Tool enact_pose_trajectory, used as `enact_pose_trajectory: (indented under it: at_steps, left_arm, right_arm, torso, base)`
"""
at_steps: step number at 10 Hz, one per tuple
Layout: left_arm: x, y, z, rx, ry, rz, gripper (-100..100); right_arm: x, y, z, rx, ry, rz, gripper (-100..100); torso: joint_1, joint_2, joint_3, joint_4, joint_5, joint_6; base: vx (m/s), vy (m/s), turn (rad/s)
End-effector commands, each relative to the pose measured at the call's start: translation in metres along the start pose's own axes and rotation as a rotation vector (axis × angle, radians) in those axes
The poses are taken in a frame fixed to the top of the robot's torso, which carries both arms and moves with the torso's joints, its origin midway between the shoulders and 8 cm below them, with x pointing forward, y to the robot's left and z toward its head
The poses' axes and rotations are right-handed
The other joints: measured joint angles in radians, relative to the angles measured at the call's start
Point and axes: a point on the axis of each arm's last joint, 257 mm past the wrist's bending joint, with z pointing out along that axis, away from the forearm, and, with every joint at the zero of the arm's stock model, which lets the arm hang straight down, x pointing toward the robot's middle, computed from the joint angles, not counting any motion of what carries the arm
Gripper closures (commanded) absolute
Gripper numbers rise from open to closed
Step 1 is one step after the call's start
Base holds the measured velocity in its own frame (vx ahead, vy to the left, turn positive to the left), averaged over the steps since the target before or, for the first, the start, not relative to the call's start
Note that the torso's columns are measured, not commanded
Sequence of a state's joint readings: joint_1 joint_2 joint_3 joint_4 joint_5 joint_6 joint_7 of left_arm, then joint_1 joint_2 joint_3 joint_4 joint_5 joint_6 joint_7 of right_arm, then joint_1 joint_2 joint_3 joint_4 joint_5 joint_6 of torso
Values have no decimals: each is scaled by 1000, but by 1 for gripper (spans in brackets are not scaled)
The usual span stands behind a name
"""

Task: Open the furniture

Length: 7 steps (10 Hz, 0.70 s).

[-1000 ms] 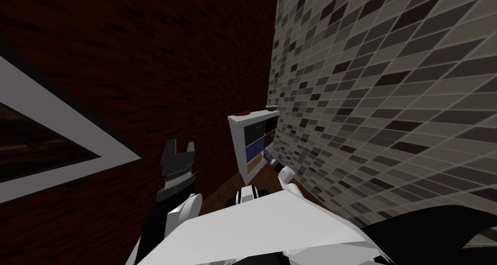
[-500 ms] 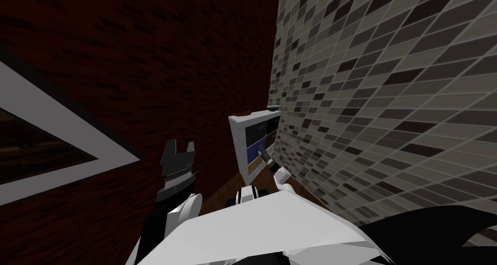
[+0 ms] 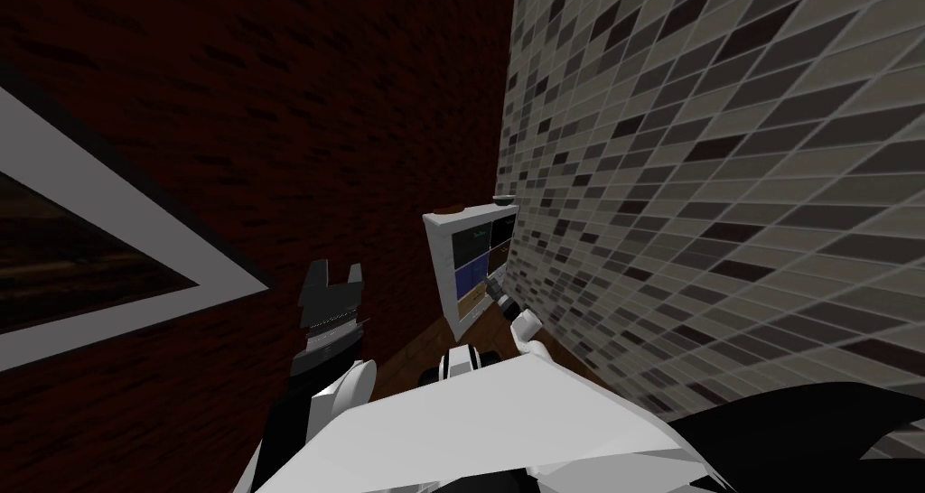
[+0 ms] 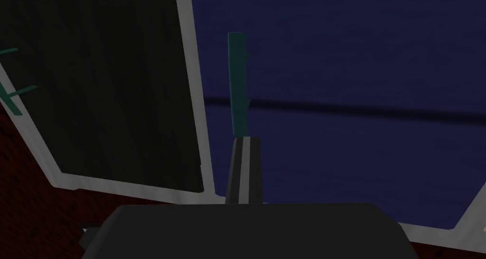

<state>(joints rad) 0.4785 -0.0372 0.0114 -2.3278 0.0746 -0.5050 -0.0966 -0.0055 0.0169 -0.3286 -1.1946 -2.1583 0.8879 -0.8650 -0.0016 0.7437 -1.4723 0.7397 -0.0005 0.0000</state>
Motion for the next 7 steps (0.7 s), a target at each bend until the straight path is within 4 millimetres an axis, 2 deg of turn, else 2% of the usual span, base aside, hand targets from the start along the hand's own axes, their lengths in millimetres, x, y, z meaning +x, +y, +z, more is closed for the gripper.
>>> enact_pose_trajectory:
  at_steps: [1,2,7]
  left_arm:
    - [0,0,0,0,0,0,0]
    - [0,0,0,0,0,0,0]
    - [0,0,0,0,0,0,0]
  right_arm:
    - [2,-1,-1,0,-2,1,100]
    - [15,-1,-6,-16,-8,-37,-100]
    - [54,-4,-19,-63,-27,-154,-100]
  torso:
    - [2,-2,-2,-1,1,0]
    - [5,-11,-6,-3,1,0]
    - [1,-5,-3,-1,0,0]
  base:
    - [-107,-31,-6]
    - [-23,-4,0]
    - [19,15,-2]
